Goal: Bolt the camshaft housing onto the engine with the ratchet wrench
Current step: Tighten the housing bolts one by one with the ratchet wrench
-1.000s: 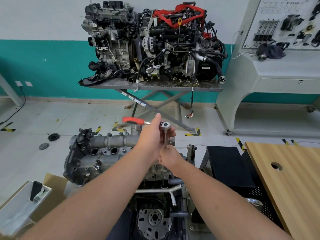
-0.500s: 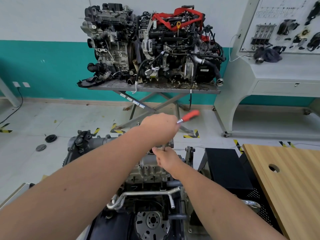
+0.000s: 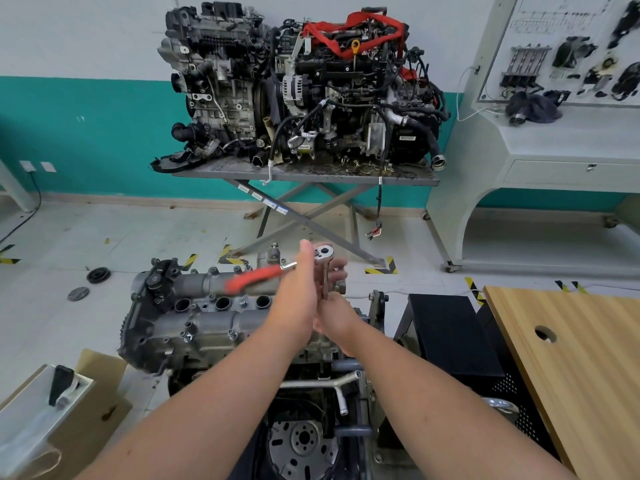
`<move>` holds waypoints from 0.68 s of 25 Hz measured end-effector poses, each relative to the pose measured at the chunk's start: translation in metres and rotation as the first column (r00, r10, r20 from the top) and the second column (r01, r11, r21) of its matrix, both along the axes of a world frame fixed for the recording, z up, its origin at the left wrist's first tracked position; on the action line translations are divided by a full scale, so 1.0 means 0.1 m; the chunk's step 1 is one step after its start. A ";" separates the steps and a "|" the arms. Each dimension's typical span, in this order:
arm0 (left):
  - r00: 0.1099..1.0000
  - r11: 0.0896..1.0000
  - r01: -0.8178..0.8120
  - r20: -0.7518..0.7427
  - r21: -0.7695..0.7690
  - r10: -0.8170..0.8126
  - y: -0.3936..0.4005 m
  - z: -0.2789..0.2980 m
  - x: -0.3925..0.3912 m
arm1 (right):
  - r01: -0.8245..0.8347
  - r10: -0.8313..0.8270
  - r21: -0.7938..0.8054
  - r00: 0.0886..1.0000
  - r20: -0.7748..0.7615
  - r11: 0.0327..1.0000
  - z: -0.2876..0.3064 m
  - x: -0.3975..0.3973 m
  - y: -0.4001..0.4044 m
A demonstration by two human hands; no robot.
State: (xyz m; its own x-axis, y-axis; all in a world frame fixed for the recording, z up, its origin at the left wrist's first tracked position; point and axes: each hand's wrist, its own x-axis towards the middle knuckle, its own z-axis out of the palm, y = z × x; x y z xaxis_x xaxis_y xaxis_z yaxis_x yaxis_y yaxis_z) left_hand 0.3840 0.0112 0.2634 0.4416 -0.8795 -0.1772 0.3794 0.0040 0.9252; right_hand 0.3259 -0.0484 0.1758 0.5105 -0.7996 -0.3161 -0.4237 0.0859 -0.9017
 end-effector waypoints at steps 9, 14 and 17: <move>0.862 0.884 0.151 0.379 0.442 -0.337 -0.30 0.53 0.18 | 0.038 -0.038 0.031 0.999 -0.002 0.999 0.04 -0.02 0.03; -0.099 0.859 -0.011 0.854 0.512 -0.511 -0.47 0.63 0.11 | 0.022 -0.022 0.032 1.000 -0.012 0.999 0.06 -0.02 0.03; -0.548 0.939 0.129 0.812 0.319 -0.200 -0.33 0.46 0.13 | 0.005 -0.004 0.034 0.999 -0.035 0.999 0.13 -0.03 0.07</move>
